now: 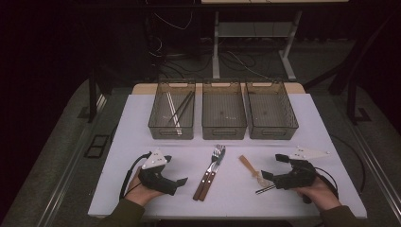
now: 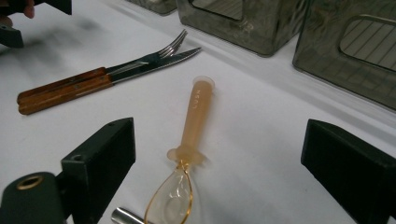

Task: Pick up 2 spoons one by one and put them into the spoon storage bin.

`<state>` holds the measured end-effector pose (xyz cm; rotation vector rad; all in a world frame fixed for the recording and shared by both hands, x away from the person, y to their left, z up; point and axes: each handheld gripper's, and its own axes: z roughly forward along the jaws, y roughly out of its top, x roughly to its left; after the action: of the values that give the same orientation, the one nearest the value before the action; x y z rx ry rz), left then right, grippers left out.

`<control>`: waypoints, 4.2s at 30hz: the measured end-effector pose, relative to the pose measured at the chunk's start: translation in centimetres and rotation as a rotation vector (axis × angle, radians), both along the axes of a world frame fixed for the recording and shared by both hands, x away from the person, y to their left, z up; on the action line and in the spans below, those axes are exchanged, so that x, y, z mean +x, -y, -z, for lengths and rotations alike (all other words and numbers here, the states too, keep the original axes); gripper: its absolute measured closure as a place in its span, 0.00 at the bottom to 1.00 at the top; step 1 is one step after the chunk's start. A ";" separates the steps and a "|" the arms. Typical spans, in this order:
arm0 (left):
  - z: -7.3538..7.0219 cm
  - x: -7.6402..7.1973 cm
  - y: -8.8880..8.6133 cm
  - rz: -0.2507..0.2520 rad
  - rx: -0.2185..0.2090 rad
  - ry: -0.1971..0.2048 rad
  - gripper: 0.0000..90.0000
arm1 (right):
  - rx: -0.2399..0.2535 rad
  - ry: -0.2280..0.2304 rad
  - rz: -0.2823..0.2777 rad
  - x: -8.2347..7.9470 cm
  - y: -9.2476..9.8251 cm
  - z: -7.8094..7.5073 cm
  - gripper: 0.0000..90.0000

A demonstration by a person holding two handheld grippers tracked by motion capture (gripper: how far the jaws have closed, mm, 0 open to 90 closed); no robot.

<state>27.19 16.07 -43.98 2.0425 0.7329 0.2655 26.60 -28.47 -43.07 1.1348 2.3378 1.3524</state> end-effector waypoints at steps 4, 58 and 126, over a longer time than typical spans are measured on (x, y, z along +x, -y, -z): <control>0.0 0.0 0.0 0.000 -0.001 0.001 0.00 | -0.013 -0.017 0.001 0.3 -0.2 -0.3 0.11; -0.3 -0.1 0.5 0.016 -0.005 -0.004 0.00 | -0.328 -0.117 -0.123 5.7 -7.9 1.1 0.65; 0.1 -0.2 0.9 0.080 0.004 0.001 0.00 | -0.067 -0.044 -0.068 6.3 -4.9 -3.6 0.82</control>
<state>27.03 15.12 -44.08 2.0704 0.6484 0.2229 32.91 -23.59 -39.44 1.0863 2.4546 1.2731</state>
